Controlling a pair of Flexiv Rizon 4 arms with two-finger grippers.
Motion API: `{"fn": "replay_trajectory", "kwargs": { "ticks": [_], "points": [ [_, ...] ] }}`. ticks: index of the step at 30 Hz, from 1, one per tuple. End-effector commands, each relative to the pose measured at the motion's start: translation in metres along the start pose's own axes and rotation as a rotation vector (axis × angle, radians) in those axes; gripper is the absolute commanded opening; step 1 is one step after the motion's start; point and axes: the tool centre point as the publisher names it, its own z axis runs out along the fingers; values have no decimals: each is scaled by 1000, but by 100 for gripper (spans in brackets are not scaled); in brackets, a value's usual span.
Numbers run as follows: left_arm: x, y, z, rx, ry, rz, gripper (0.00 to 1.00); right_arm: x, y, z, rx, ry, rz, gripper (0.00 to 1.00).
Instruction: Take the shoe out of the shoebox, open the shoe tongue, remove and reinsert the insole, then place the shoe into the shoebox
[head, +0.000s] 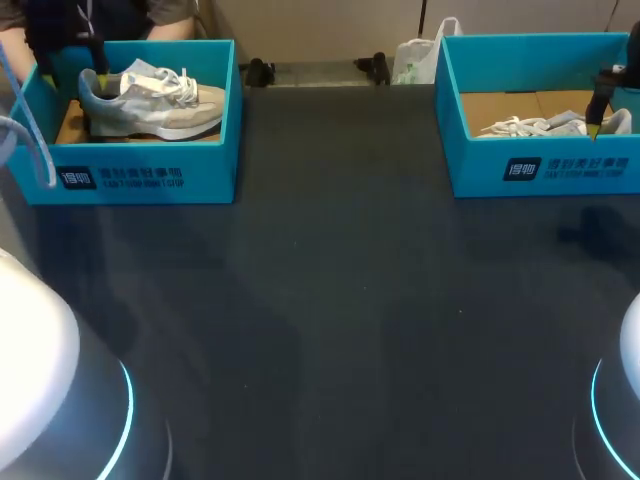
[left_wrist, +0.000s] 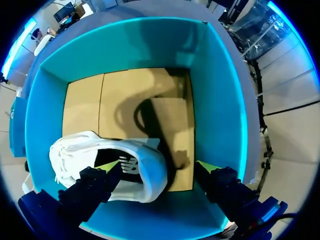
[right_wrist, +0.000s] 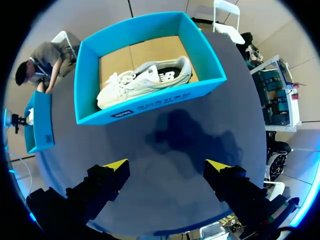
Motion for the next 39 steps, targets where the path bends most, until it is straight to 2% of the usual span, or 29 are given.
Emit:
{"fn": "replay_trajectory", "kwargs": {
  "ticks": [1, 6, 15, 27, 36, 39],
  "points": [
    [-5, -1, 8, -14, 12, 0, 93, 0, -1, 0, -2, 0, 1, 100],
    [-6, 1, 16, -27, 29, -7, 96, 0, -1, 0, -2, 0, 1, 100],
    [-2, 4, 31, -11, 36, -38, 88, 0, -1, 0, -2, 0, 1, 100],
    [3, 10, 44, -2, 19, -90, 94, 0, -1, 0, -2, 0, 1, 100],
    [5, 14, 51, 7, 17, -105, 86, 0, -1, 0, -2, 0, 1, 100],
    [5, 16, 53, 11, 16, -107, 88, 0, -1, 0, -2, 0, 1, 100]
  ]
}}
